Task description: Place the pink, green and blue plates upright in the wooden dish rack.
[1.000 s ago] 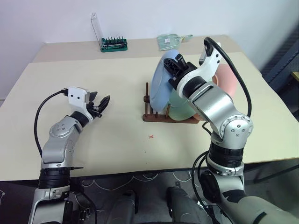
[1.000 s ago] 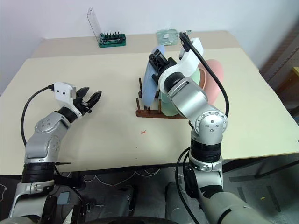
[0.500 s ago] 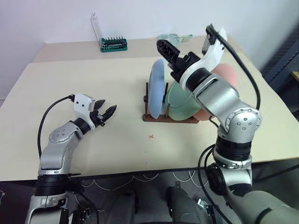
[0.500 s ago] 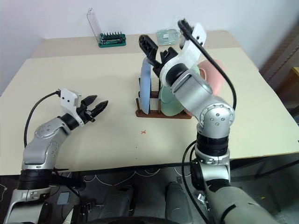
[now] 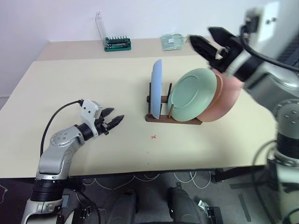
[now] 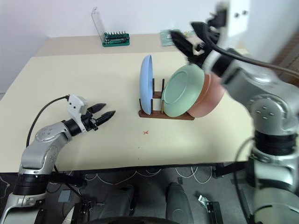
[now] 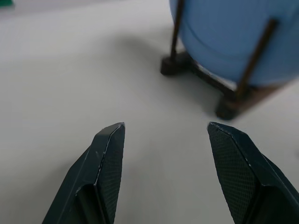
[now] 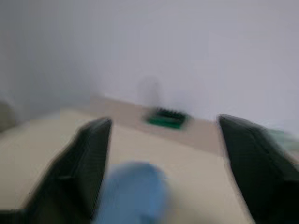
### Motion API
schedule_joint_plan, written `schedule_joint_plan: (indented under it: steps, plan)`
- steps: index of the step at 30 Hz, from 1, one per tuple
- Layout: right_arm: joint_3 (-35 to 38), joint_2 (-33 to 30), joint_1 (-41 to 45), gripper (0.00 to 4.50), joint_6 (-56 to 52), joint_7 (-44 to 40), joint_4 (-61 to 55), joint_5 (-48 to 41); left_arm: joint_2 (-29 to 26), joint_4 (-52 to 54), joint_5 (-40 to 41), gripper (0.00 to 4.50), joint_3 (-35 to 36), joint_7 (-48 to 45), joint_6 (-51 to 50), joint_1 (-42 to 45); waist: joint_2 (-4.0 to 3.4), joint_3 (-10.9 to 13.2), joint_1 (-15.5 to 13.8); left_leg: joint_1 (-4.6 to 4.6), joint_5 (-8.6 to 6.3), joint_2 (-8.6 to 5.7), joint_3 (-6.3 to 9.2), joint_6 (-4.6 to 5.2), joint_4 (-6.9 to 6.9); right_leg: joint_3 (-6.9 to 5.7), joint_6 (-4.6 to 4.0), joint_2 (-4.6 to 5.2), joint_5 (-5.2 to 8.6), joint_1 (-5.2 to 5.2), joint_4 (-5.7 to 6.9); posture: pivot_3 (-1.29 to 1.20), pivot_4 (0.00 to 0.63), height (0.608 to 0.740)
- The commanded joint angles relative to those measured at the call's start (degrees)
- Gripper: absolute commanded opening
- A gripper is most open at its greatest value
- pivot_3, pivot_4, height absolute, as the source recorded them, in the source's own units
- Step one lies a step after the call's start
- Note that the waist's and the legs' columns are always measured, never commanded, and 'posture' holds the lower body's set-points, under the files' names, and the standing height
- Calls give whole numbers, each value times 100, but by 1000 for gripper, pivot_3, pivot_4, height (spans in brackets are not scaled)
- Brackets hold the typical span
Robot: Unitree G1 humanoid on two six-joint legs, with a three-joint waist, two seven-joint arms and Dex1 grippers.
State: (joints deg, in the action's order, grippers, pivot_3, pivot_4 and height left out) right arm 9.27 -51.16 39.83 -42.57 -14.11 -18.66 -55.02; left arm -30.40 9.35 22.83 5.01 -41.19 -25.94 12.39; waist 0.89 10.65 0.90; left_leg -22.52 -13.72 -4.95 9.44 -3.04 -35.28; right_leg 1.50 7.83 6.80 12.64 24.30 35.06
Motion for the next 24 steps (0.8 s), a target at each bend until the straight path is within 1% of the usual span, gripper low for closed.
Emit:
schedule_joint_plan:
  steps: [1, 4, 6, 10, 13, 18, 24]
  plan:
    - [535, -768, -651, 1605, 369, -1387, -165, 516, -157, 423, 158, 2877, -203, -372, -81, -85, -8, 4, -15, 1, -1, 1, -2, 1, 0, 1, 0, 1, 0, 0, 0, 0, 150, 740]
    - [679, -1074, -1134, 49, 535, -1970, -277, 788, -196, 500, 187, 2877, -333, -519, -156, -91, -10, 5, 19, 4, -1, 11, -14, 1, -1, 2, -1, 0, 1, 0, 0, 0, 150, 740]
    - [722, -1197, -1359, 49, 617, -2206, -330, 1035, -201, 507, 181, 2877, -394, -562, -176, -69, -18, 5, 22, 10, -1, 24, -30, 1, -2, 5, -1, -1, 1, 1, 0, 0, 150, 740]
    - [859, -1616, -2193, 49, 710, -2763, -597, 1617, -155, 554, 140, 2877, -593, -606, -179, -7, -17, 5, -30, 8, -1, 31, -38, 0, -4, 4, -2, -1, 1, 1, -3, 0, 150, 740]
    - [827, -1717, -2608, 49, 766, -2984, -752, 1932, -136, 531, 116, 2877, -627, -575, -167, 9, -16, 6, -40, 4, -2, 30, -39, 1, -9, 5, -2, 1, 0, 1, -6, 0, 150, 740]
    - [690, -1548, -2630, 49, 734, -3023, -786, 2187, -141, 532, 117, 2877, -608, -554, -159, -11, -17, 6, -23, 7, -2, 35, -42, 1, -8, 5, -3, -1, 0, 1, -5, 0, 150, 740]
    - [57, -1060, -1942, 49, 760, -2996, -859, 2313, -129, 550, 108, 2877, -580, -466, -139, -83, -16, 7, -28, 7, -2, 37, -42, 1, -9, 6, -3, -1, 0, 1, -5, 0, 150, 740]
